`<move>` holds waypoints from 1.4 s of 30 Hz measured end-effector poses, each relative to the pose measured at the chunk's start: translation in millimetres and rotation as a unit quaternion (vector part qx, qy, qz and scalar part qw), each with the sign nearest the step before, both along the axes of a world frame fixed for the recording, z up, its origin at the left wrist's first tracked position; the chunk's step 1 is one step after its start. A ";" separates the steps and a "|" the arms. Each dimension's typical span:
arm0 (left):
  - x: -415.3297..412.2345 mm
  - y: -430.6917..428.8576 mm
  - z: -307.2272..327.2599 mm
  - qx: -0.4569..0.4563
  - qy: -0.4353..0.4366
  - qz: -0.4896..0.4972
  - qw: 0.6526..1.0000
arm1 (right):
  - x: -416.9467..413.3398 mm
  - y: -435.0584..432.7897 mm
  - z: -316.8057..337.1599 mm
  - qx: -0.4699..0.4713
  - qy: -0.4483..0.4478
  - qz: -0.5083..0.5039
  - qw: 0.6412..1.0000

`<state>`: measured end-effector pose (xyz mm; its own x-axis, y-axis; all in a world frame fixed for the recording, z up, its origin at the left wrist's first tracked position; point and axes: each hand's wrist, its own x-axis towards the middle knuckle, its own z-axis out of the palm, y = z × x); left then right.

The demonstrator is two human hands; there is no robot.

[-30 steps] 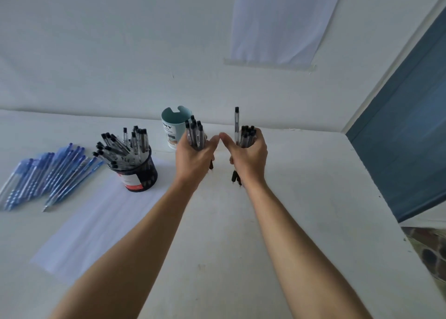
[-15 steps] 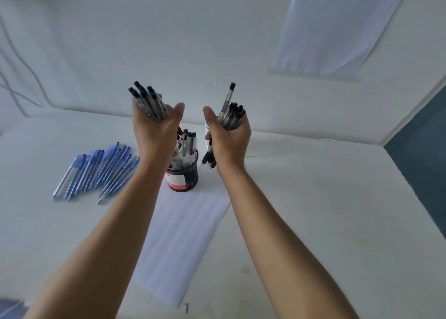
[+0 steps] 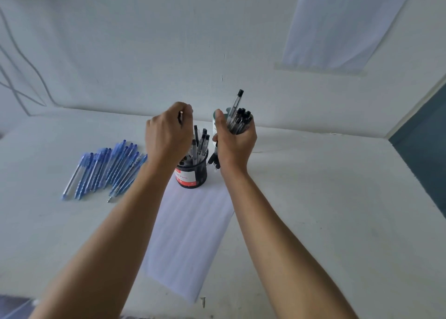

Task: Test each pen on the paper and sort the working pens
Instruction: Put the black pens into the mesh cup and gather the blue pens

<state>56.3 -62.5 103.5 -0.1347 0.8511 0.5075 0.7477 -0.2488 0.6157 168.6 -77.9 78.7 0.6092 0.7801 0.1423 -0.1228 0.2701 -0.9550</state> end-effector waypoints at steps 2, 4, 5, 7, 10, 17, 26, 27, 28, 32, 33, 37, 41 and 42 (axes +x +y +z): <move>-3.8 2.3 0.0 -0.072 0.092 0.027 0.993 | -0.1 -1.8 2.1 0.003 0.007 -0.007 1.000; -9.7 2.0 1.0 -0.141 0.137 0.018 0.980 | -0.8 -2.9 6.8 0.008 0.007 -0.010 1.000; -12.3 1.5 2.5 -0.171 0.151 0.006 0.974 | -1.5 -3.1 10.6 0.014 0.012 -0.010 1.000; -18.0 1.6 5.3 -0.229 0.172 -0.023 0.958 | -4.0 -1.9 18.3 0.029 0.016 -0.011 0.999; -31.6 6.1 4.0 -0.303 0.164 -0.065 0.937 | -12.4 1.1 26.3 0.047 0.005 -0.011 0.999; -43.3 1.3 -13.2 -0.297 -0.244 -0.218 0.897 | -32.2 5.5 27.7 0.060 -0.031 0.007 0.998; -37.5 -3.3 -28.9 -0.247 -0.382 -0.195 0.869 | -22.8 13.2 53.8 0.118 0.035 -0.051 0.991; -36.8 -3.2 -29.3 -0.245 -0.391 -0.194 0.866 | -23.8 14.8 54.8 0.120 0.034 -0.055 0.991; -35.9 -3.5 -29.8 -0.244 -0.396 -0.193 0.864 | -25.4 16.1 55.7 0.121 0.027 -0.058 0.991; -35.7 -3.7 -34.5 -0.237 -0.425 -0.191 0.853 | -37.9 21.0 41.3 0.107 -0.040 -0.018 0.993; -36.4 -3.1 -35.6 -0.235 -0.433 -0.191 0.849 | -41.5 21.5 33.0 0.091 -0.075 0.000 0.993; -36.5 -3.1 -36.5 -0.225 -0.450 -0.196 0.842 | -41.9 20.4 11.8 -0.056 -0.269 0.056 0.960; -36.1 -5.9 -35.0 -0.220 -0.464 -0.203 0.834 | -36.1 14.8 21.2 -0.149 -0.333 0.163 0.917; -35.4 -6.7 -35.0 -0.217 -0.466 -0.207 0.833 | -35.0 14.9 23.5 -0.172 -0.343 0.193 0.903</move>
